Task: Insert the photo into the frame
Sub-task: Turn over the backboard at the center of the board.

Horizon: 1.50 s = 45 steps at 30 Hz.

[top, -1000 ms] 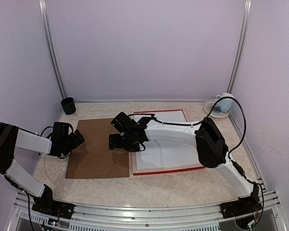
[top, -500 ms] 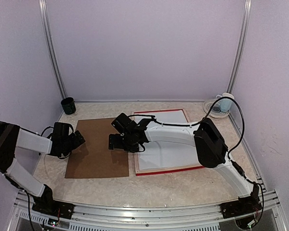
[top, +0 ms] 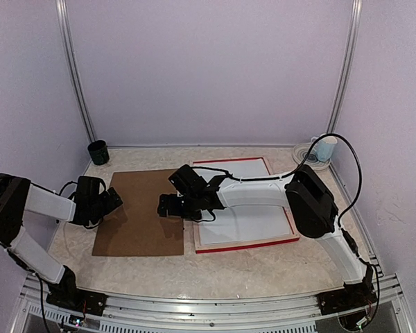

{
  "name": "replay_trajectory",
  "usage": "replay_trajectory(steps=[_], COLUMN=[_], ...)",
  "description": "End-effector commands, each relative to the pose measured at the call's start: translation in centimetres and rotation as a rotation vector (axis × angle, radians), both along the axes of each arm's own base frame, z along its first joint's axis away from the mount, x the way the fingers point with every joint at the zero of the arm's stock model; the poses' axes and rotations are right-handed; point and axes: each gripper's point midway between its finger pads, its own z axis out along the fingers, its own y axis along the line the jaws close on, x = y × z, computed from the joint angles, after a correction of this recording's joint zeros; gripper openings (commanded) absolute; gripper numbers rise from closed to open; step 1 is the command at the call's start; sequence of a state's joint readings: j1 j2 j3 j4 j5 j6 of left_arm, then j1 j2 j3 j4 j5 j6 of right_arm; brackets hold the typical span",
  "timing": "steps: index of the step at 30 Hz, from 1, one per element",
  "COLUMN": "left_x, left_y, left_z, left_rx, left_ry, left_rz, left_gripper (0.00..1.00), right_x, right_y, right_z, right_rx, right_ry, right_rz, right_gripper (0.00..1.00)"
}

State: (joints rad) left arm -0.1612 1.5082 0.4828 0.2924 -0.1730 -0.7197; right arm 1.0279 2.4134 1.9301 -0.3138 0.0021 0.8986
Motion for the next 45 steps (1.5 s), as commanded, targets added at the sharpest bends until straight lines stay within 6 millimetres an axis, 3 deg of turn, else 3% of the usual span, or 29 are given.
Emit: replay_trajectory(steps=[1, 9, 24, 38, 45], left_x=[-0.2, -0.2, -0.3, -0.2, -0.4], left_y=[-1.1, -1.8, -3.2, -5.9, -4.7], left_z=[-0.7, -0.5, -0.4, -0.6, -0.5], left_rx=[-0.045, -0.08, -0.142, -0.174, -0.125], left_ry=[0.027, 0.015, 0.004, 0.006, 0.009], left_rz=[-0.042, -0.063, -0.104, -0.179, -0.123], left_gripper=[0.99, 0.99, 0.99, 0.99, 0.99], right_x=[-0.9, -0.9, -0.3, 1.1, 1.5], right_y=[1.4, 1.1, -0.2, -4.9, -5.4], right_z=[3.2, 5.9, 8.4, 8.1, 6.8], right_rx=[0.095, 0.14, 0.179, 0.148, 0.044], right_ry=[-0.035, -0.075, -0.11, -0.109, -0.09], right_rz=[0.078, 0.077, 0.056, -0.038, -0.059], right_gripper=[0.98, 0.98, 0.98, 0.98, 0.98])
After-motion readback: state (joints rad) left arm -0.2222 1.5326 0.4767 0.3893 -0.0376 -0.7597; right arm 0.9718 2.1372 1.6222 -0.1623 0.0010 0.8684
